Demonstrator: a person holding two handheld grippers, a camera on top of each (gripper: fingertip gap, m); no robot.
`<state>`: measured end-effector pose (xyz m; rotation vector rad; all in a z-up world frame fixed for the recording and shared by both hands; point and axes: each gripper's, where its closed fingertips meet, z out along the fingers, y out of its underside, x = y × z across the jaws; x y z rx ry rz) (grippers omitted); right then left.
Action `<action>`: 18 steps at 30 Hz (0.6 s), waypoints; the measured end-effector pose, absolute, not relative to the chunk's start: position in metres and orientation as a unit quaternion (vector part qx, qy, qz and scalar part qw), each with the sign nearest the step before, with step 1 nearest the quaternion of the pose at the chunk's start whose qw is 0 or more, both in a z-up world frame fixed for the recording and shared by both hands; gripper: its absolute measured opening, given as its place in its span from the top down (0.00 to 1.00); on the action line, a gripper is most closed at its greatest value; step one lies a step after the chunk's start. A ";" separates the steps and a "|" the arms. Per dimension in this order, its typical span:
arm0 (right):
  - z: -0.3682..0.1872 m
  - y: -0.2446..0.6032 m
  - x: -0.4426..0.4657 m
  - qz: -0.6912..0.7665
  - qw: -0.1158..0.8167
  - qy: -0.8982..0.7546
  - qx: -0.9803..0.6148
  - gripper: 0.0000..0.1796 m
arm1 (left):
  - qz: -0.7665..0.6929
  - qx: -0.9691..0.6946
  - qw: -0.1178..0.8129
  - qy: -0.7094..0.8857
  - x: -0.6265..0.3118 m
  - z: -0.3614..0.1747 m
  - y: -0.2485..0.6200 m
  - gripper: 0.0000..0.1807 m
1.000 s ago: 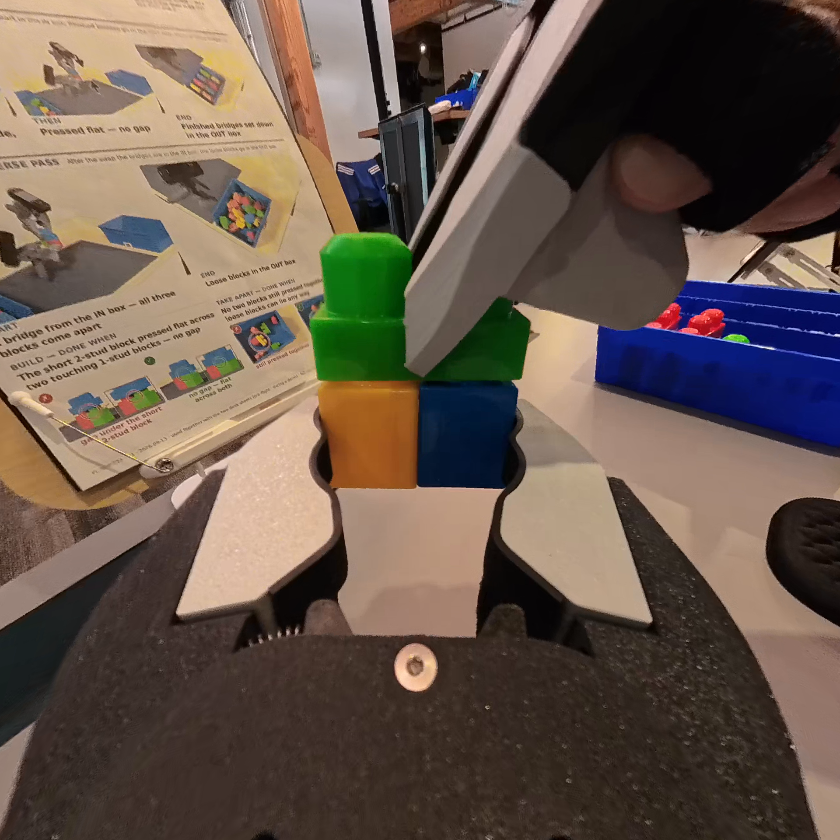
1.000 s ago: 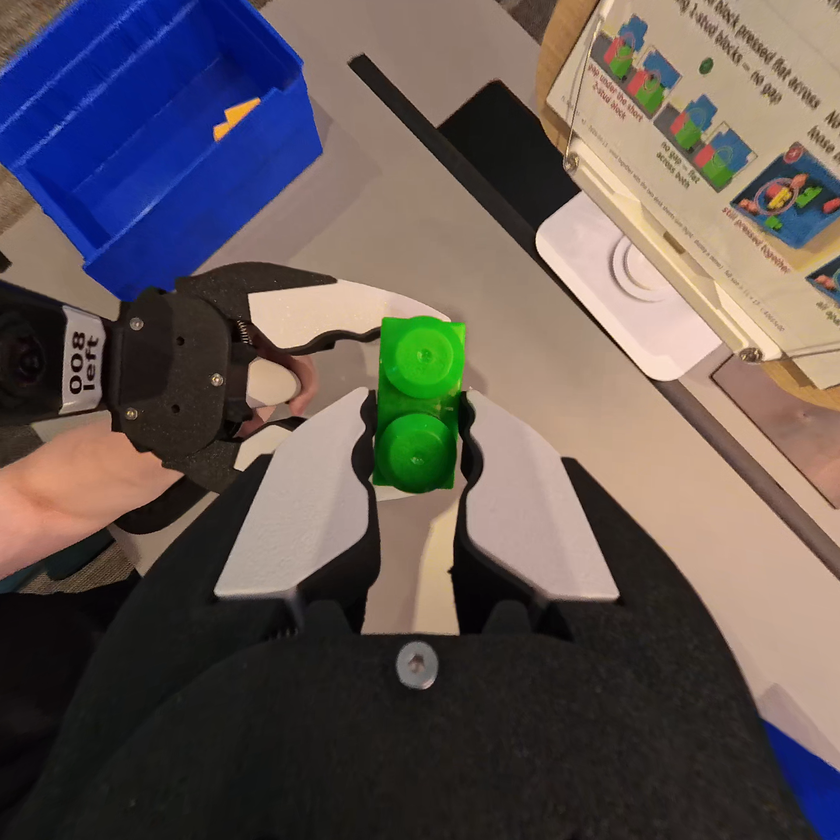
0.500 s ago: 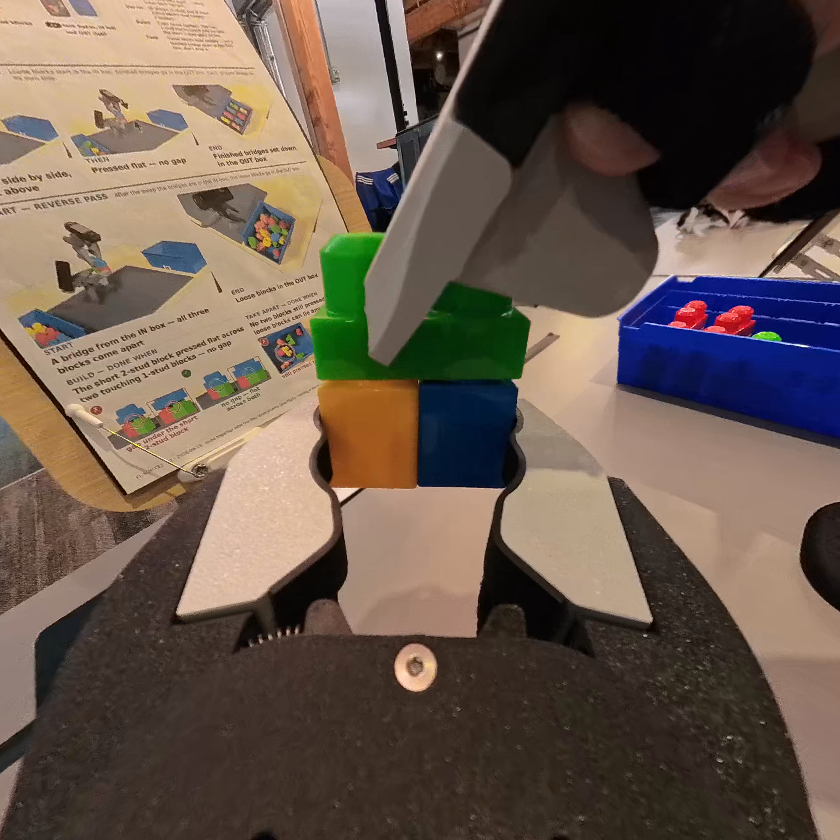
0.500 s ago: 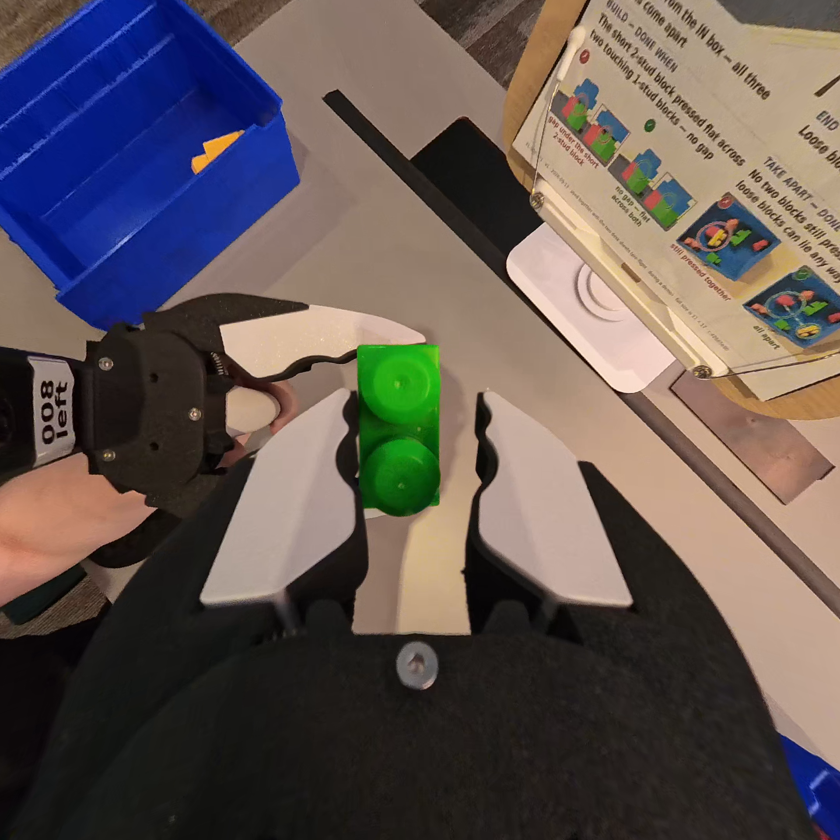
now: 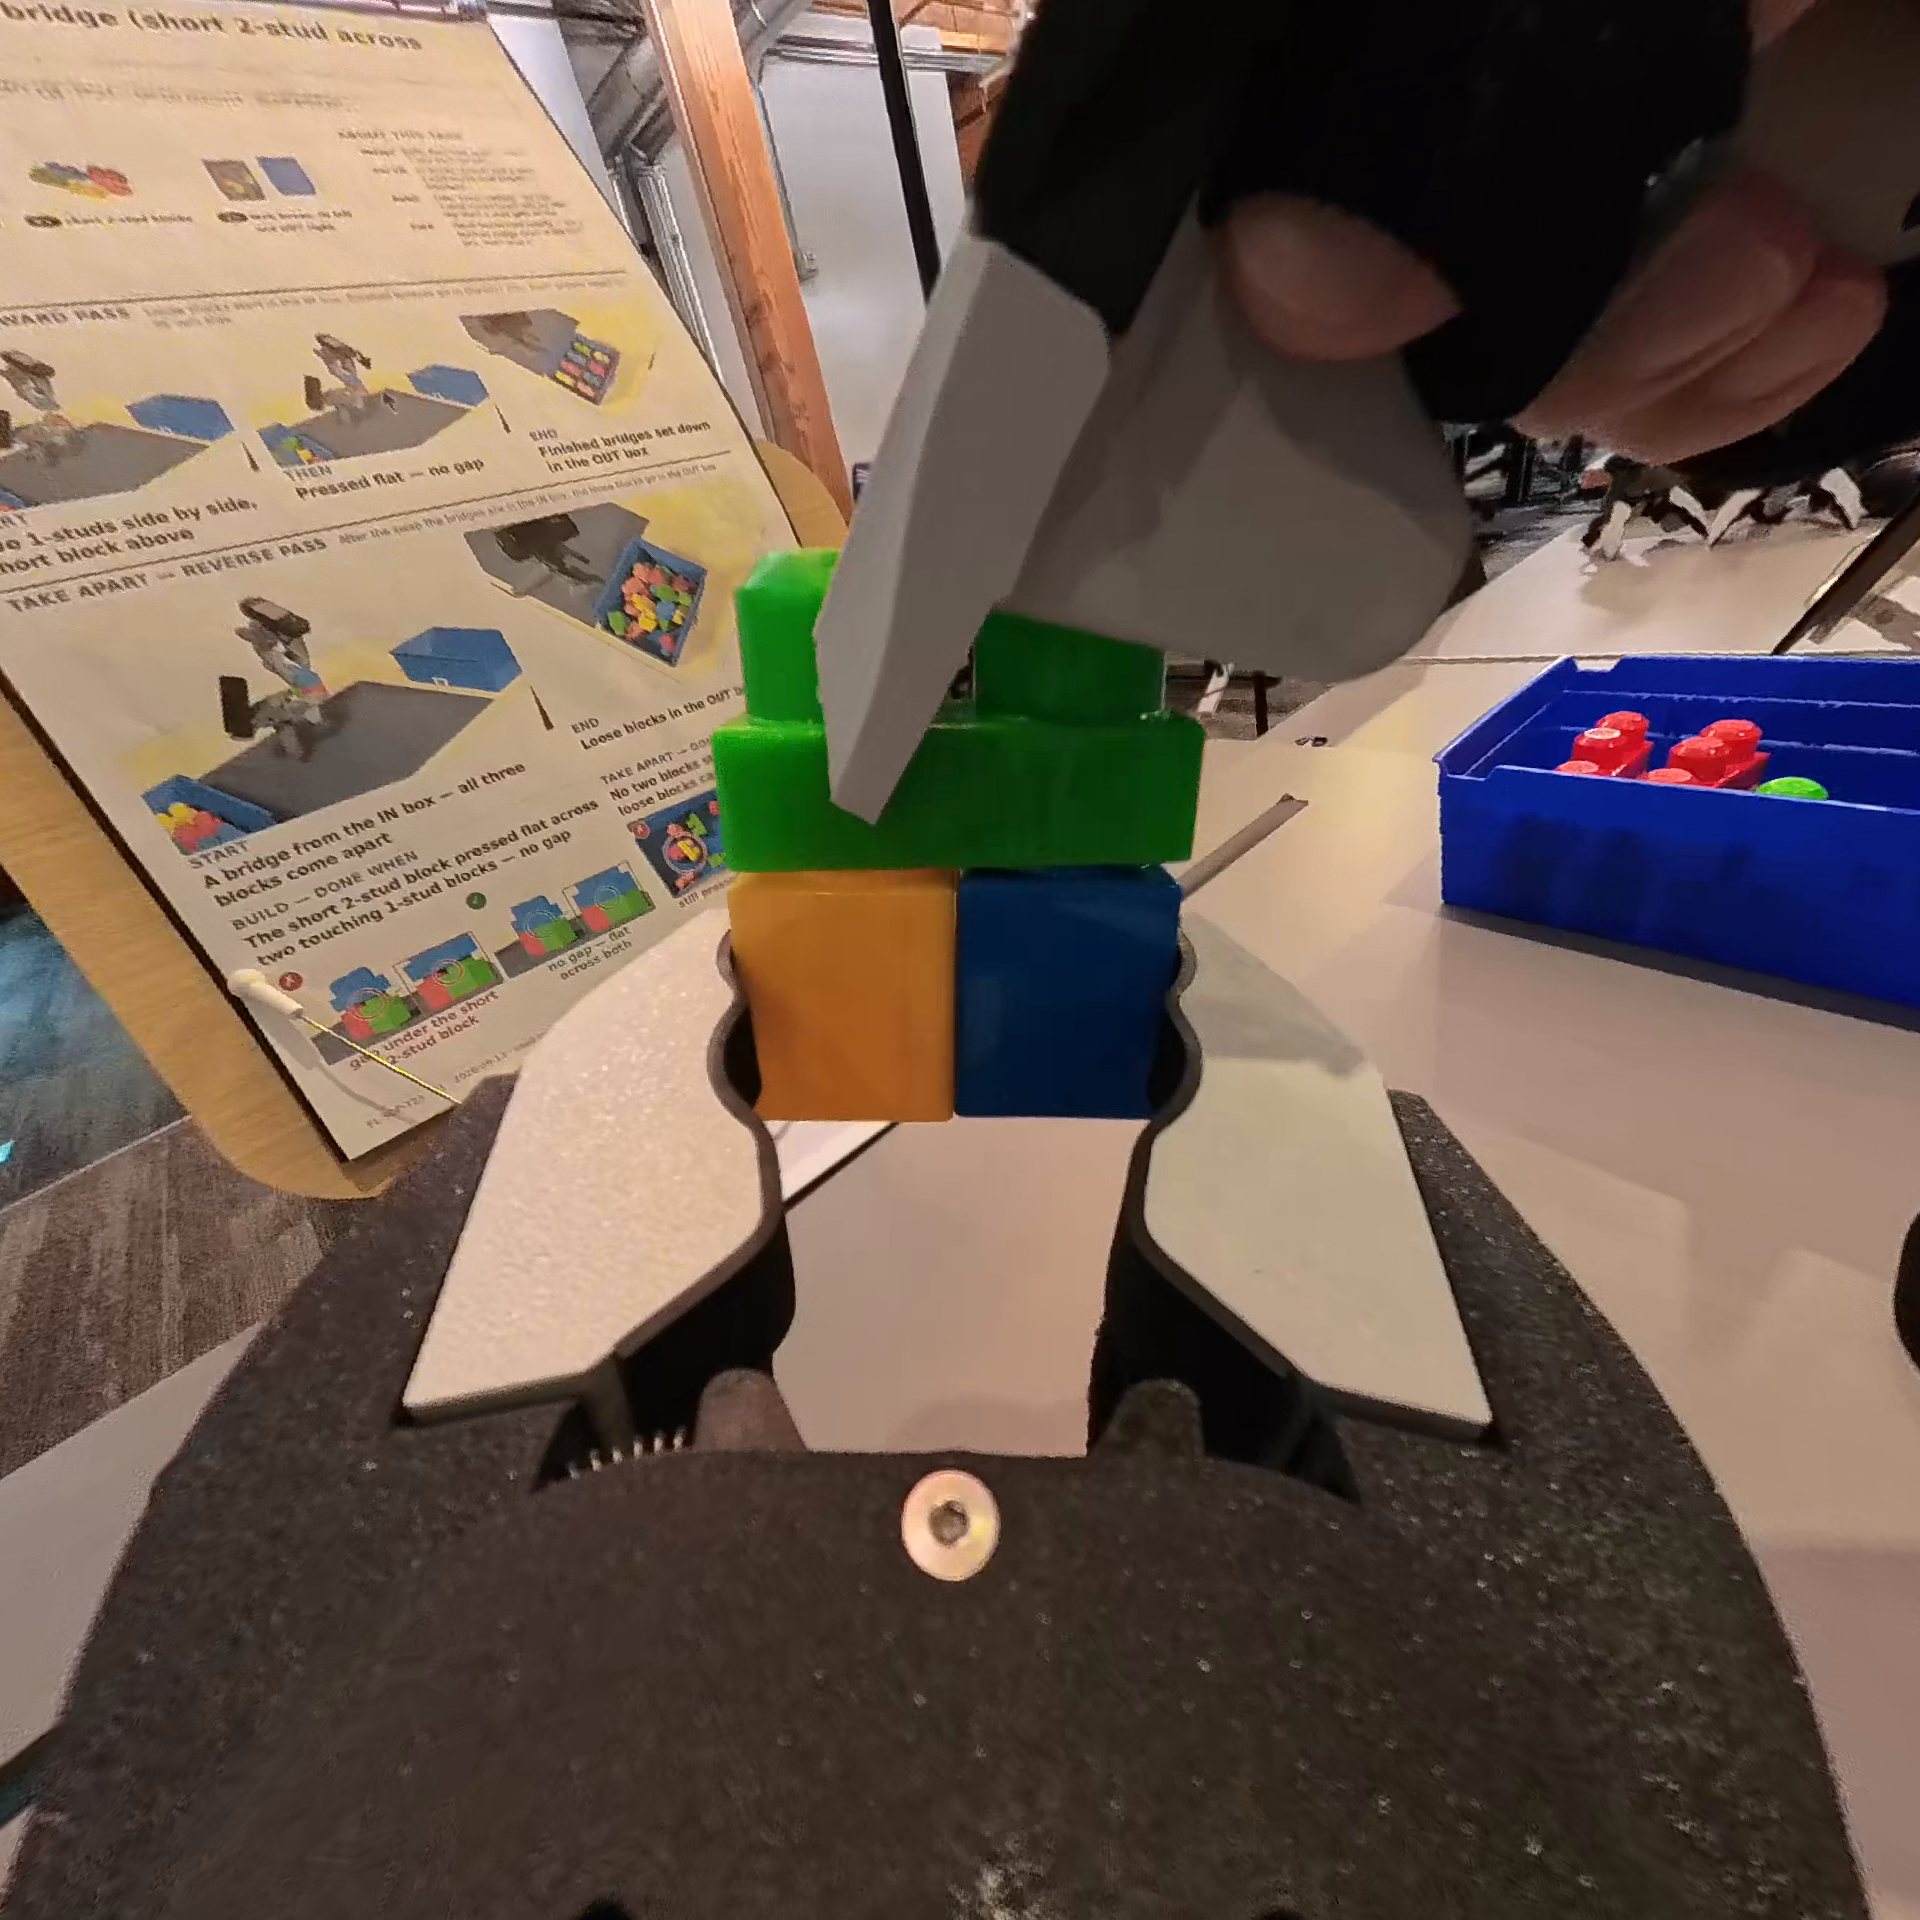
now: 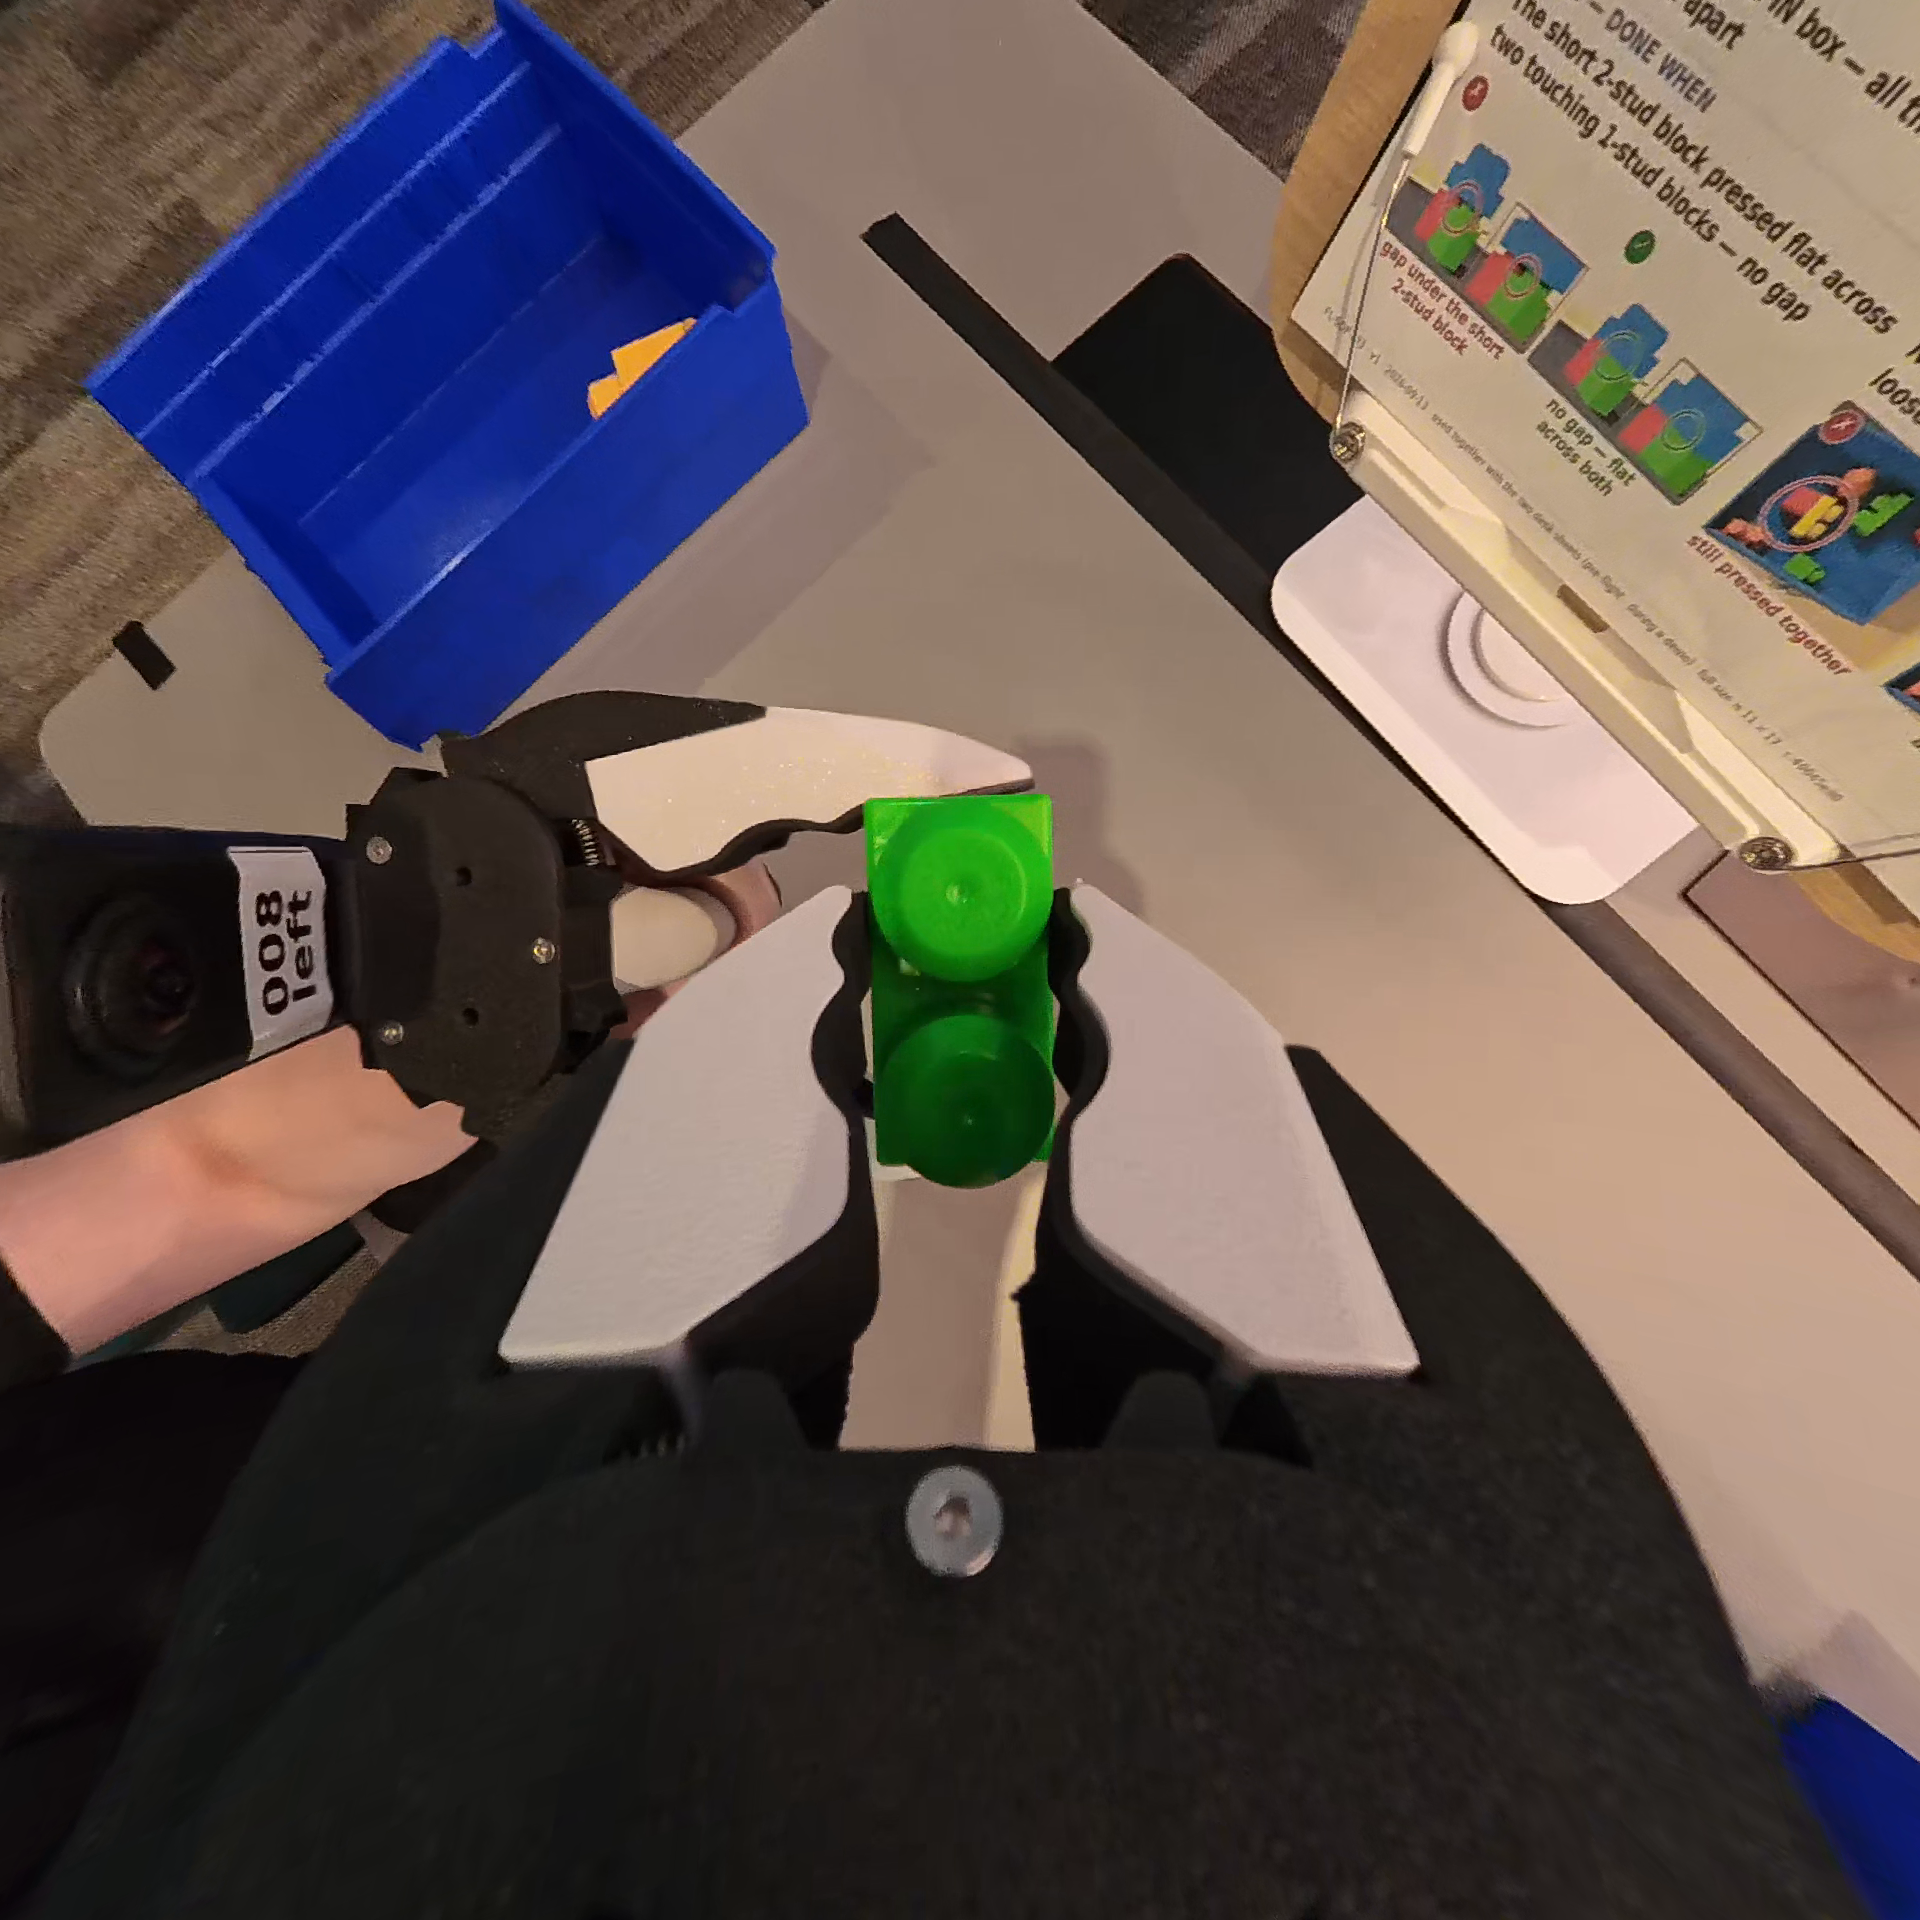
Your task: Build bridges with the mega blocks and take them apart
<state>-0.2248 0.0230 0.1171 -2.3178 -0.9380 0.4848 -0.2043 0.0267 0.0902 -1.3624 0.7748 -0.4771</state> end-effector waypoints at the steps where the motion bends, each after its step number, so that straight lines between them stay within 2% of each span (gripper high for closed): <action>1: 0.118 0.022 -0.225 0.180 0.296 -0.354 -0.869 0.82 | -0.213 -0.607 0.684 0.344 -0.204 0.091 0.026 0.59; 18: 0.112 0.023 -0.224 0.167 0.302 -0.363 -0.865 0.82 | -0.210 -0.620 0.678 0.333 -0.203 0.087 0.027 0.59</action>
